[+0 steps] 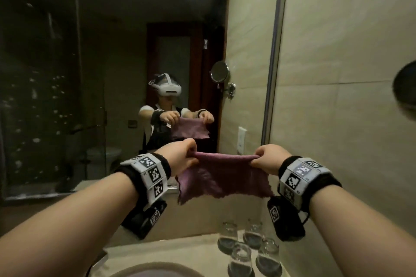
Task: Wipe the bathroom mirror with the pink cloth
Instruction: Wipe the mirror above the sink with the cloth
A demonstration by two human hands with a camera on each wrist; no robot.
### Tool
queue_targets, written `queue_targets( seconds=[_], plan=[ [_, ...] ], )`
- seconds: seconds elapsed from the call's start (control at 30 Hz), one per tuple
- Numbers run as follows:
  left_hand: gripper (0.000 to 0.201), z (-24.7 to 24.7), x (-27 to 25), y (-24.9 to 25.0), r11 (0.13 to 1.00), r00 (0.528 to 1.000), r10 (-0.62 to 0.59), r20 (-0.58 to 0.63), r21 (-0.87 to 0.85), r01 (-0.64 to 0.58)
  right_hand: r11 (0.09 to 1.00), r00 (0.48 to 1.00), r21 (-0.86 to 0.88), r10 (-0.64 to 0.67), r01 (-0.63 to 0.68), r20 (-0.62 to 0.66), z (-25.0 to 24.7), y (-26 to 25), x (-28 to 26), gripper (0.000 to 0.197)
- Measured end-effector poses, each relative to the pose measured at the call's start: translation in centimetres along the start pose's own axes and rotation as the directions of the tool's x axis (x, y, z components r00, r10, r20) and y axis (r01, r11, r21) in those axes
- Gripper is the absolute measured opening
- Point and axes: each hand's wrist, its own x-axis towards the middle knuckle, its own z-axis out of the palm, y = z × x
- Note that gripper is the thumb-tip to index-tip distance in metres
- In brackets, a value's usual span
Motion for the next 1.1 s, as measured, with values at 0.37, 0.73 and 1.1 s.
queue_targets(
  seconds=[0.37,0.73,1.1],
  plan=[
    [0.014,0.9,15.0,1.5,0.96,0.969,0.148,-0.199,0.266,-0.091,0.987,0.934,0.153,0.106,-0.055,-0.343,-3.7,3.9,13.5,0.011],
    [0.065,2.3,28.2,2.5,0.816,0.911,-0.013,-0.411,0.523,0.247,0.896,0.735,0.408,0.158,0.174,-0.66,-5.1,2.4,28.0,0.012],
    [0.071,4.2,29.8,1.0,0.841,0.889,0.039,-0.457,0.496,0.218,0.966,0.801,0.017,-0.205,0.259,-0.563,0.9,1.1,30.7,0.072]
  ],
)
